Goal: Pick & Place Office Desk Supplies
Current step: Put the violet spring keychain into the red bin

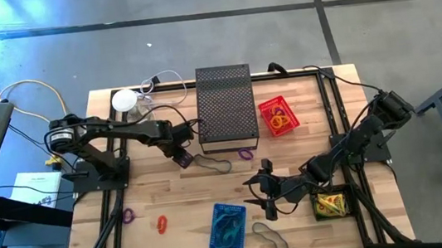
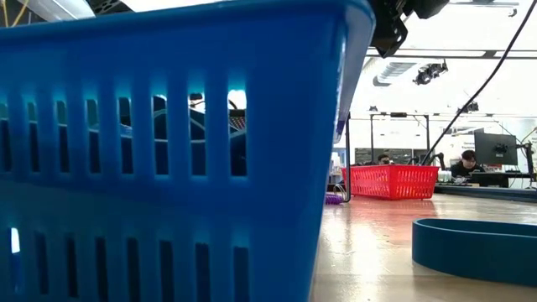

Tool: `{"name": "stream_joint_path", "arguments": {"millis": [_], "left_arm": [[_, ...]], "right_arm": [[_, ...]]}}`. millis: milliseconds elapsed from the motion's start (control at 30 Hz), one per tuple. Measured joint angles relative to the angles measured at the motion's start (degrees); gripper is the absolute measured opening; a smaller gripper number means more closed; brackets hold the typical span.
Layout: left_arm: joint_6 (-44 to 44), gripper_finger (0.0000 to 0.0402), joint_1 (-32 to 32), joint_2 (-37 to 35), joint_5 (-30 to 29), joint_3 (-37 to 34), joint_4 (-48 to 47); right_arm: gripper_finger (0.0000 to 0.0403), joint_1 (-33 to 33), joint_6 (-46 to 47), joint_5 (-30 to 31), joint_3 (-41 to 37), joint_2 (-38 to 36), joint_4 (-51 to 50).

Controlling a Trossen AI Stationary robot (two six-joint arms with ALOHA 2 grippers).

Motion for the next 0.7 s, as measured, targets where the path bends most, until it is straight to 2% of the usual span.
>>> {"name": "stream_joint_path", "arguments": {"millis": [133,367,533,700], "left_arm": [[0.0,0.0082,0.0,0.1,-0.2,-0.1,-0.7],[1.6,0.0011,-0.4,0.1,-2.0,-0.1,-1.1],[1.1,0.0008,-3.9,-2.7,-3.8,-0.2,-1.9],[-3.2,0.0006,-11.6,-9.3,-8.1,-0.3,-2.1]], "right_arm": [[0.0244,0.0,0.0,0.0,0.0,0.0,0.0],[0.0244,0.0,0.0,0.0,0.0,0.0,0.0],[0.0244,0.0,0.0,0.0,0.0,0.0,0.0],[0.0244,0.0,0.0,0.0,0.0,0.0,0.3]]}}
